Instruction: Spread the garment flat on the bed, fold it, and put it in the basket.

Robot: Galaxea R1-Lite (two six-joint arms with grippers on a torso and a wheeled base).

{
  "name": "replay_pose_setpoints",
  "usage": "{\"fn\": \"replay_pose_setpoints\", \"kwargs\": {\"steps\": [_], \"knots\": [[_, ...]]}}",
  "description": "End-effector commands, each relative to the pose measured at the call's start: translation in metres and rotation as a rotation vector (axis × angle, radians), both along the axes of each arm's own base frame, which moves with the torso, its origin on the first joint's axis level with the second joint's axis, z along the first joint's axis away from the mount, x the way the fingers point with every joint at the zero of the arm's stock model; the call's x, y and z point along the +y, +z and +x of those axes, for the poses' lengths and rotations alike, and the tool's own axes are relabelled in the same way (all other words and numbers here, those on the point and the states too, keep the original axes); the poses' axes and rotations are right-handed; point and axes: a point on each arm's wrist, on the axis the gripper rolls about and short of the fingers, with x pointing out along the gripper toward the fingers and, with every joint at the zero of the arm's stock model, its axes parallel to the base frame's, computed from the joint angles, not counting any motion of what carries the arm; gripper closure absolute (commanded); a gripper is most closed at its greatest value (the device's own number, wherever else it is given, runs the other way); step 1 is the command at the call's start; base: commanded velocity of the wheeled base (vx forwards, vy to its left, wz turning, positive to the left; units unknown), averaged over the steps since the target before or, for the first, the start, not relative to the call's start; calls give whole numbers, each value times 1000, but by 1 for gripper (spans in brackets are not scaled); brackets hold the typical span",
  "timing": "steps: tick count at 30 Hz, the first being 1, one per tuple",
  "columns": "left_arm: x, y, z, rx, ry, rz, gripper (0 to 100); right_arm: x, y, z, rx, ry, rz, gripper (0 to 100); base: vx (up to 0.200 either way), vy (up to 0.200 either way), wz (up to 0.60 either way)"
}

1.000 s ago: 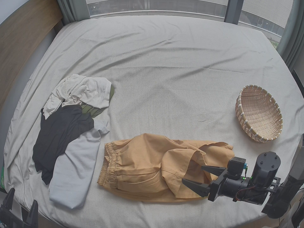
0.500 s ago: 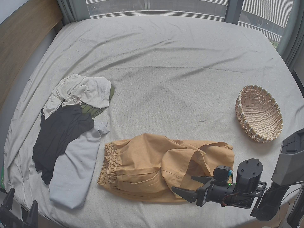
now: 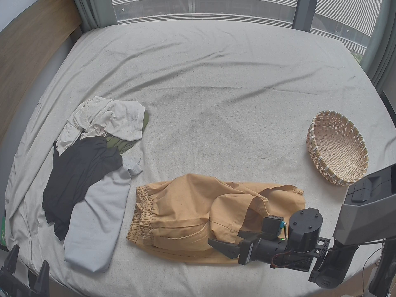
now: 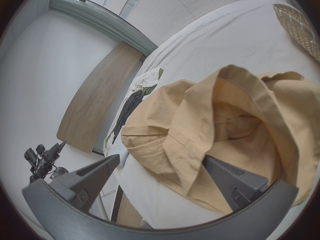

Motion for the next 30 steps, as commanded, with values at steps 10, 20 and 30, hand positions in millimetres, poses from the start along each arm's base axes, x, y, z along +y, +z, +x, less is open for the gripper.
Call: {"fn": "replay_pose_setpoints", "kwargs": {"steps": [10,20,30], "knots": [[0,-5,0,-1,0,-2,0,17,13,-8,6,42,85,0,0,0,0],[0,-5,0,0,0,-2,0,18,5,-1,10,25,72,0,0,0,0],[0,-5,0,-1,0,-2,0,21,2,7,-2,16,69,0,0,0,0]]}}
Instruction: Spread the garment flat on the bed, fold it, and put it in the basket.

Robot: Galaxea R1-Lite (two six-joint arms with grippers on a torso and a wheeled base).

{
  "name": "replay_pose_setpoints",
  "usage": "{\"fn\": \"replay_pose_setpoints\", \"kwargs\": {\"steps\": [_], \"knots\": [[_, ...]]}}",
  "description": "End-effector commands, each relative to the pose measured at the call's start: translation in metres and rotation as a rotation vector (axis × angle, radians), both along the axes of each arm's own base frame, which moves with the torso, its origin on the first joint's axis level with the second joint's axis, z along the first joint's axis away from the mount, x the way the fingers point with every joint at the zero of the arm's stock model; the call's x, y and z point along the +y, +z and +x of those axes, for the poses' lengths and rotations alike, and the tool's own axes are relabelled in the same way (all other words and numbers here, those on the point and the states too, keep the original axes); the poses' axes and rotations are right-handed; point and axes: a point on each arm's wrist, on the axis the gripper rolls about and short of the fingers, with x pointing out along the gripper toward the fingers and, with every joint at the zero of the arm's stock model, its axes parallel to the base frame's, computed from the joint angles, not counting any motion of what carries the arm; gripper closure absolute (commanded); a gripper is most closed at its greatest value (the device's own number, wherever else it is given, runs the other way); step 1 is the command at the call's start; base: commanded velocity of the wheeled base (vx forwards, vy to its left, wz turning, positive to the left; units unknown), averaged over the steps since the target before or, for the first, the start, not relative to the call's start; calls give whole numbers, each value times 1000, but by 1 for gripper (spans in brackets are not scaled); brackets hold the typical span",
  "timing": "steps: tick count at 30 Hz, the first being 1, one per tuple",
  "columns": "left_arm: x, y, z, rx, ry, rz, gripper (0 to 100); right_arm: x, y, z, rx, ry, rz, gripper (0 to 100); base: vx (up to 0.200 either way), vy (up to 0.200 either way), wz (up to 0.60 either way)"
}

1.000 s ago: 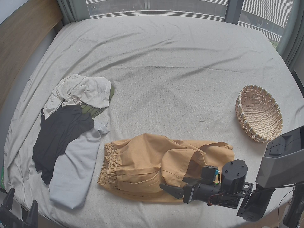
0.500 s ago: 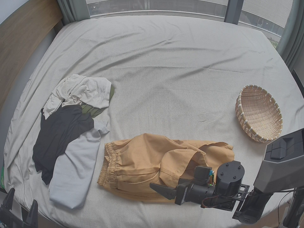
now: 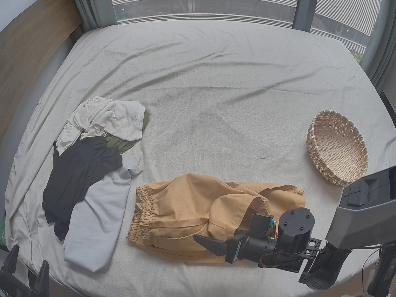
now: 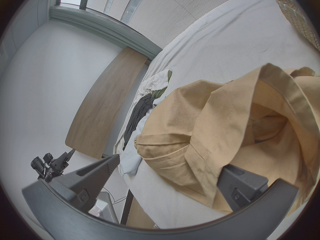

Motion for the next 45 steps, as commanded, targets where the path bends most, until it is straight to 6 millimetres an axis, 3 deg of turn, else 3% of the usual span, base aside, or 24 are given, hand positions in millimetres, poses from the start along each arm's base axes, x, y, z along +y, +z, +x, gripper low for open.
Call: {"fn": "replay_pose_setpoints", "kwargs": {"steps": [1,2,3,19,30,31,32,33,35,38,45], "knots": [[0,-5,0,2,0,-1,0,1,-3,3,0,-4,-8,0,0,0,0],[0,-5,0,2,0,-1,0,1,-3,3,-3,-3,-10,0,0,0,0],[0,-5,0,0,0,-1,0,0,-4,3,-4,-2,-13,100,0,0,0],[0,-6,0,5,-8,16,0,-4,1,1,-23,-37,-19,100,0,0,0],[-1,-6,0,3,-24,35,0,-40,12,-8,-25,-105,-68,100,0,0,0],[-1,-1,-1,-29,-21,29,0,-44,12,-9,-18,-113,-72,100,0,0,0],[-1,18,-5,-109,-15,29,0,-49,12,-12,-10,-116,-82,100,0,0,0],[-1,18,-5,-109,-15,29,0,-49,12,-12,-10,-116,-82,100,0,0,0],[-1,69,-8,-195,-23,33,0,-54,16,-12,-16,-131,-75,100,0,0,0],[0,82,-4,-183,-77,8,0,-56,19,-14,-21,-132,-70,100,0,0,0],[-3,105,16,-67,-297,-240,0,-59,26,-16,-38,-136,-54,100,0,0,0]]}}
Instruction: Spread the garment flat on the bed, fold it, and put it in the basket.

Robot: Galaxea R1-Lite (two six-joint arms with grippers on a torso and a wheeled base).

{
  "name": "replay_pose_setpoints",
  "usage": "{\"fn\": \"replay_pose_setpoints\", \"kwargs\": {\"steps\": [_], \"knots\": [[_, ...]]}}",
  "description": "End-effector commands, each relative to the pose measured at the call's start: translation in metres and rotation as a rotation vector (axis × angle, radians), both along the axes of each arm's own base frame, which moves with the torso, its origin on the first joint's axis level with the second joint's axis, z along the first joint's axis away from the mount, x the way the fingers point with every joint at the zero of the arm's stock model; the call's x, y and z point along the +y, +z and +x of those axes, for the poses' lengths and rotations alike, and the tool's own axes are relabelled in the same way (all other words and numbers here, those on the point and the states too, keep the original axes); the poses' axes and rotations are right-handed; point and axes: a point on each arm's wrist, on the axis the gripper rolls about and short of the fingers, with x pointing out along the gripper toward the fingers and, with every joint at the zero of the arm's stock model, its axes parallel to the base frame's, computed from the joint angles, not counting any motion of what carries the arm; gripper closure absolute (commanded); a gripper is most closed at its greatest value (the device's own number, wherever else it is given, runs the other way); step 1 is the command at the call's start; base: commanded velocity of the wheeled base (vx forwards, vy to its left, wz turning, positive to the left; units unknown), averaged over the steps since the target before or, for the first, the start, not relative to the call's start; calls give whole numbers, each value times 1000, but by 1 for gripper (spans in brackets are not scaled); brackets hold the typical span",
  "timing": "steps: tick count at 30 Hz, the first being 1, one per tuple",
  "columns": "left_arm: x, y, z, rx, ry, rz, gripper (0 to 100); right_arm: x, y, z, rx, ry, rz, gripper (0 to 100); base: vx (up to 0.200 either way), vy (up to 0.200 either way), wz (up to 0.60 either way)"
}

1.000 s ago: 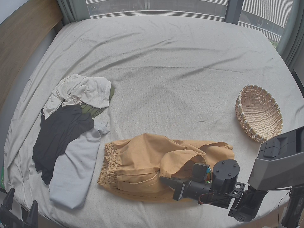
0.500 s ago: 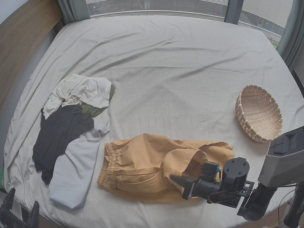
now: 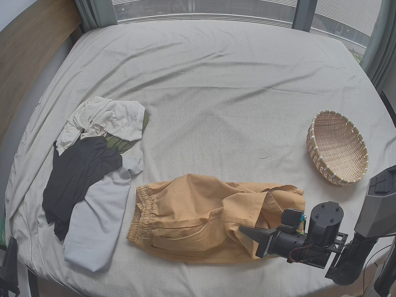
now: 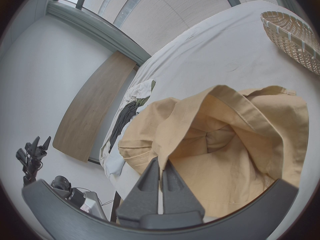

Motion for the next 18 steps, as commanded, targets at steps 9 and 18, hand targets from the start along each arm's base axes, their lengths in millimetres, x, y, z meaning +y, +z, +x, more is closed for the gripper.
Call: {"fn": "replay_pose_setpoints", "kwargs": {"steps": [9,18], "knots": [[-9,35,60,233,-248,-181,0,-4,12,-3,-33,-5,29,100,0,0,0],[-14,36,83,290,-288,-194,0,-4,13,-3,-36,-7,31,100,0,0,0]]}}
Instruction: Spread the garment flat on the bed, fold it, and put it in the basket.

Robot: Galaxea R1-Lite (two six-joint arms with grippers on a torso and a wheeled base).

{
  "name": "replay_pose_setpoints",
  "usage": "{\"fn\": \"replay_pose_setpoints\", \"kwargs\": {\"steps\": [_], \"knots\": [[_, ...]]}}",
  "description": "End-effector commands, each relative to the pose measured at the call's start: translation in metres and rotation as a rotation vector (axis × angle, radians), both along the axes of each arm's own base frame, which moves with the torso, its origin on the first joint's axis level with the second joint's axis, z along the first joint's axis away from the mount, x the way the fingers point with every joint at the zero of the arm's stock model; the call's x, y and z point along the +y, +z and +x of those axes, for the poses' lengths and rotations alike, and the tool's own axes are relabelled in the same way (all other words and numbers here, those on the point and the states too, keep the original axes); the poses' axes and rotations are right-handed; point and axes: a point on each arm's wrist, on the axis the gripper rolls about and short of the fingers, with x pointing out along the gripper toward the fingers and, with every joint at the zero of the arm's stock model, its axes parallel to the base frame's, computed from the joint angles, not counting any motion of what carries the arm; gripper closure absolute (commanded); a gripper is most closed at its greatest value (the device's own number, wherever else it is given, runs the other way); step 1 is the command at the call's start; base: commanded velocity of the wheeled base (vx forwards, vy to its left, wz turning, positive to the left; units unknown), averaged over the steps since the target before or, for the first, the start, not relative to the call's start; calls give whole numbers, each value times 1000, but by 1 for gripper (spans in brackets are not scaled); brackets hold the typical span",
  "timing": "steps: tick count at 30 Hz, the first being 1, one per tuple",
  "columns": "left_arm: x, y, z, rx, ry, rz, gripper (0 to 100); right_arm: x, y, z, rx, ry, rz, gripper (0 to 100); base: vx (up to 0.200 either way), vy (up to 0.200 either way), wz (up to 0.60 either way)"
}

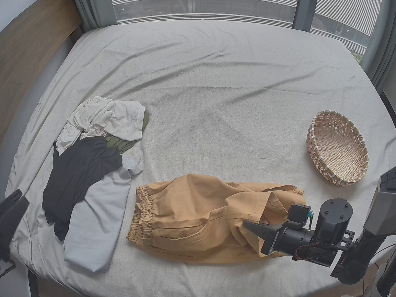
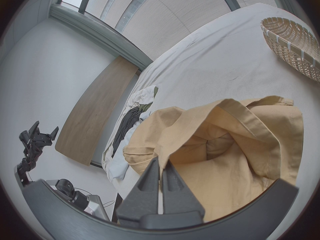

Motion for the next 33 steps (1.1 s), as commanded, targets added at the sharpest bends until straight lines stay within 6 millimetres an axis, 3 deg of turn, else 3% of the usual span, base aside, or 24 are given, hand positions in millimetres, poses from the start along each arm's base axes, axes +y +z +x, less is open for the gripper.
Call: {"fn": "replay_pose_setpoints", "kwargs": {"steps": [1,19,33], "knots": [[-4,-5,20,98,-14,0,0,0,1,0,-4,-1,4,100,0,0,0],[-11,-27,57,227,-93,13,0,-2,3,1,-11,-17,6,100,0,0,0],[-17,-42,86,342,-155,18,0,-18,18,-9,-43,-62,29,100,0,0,0]]}}
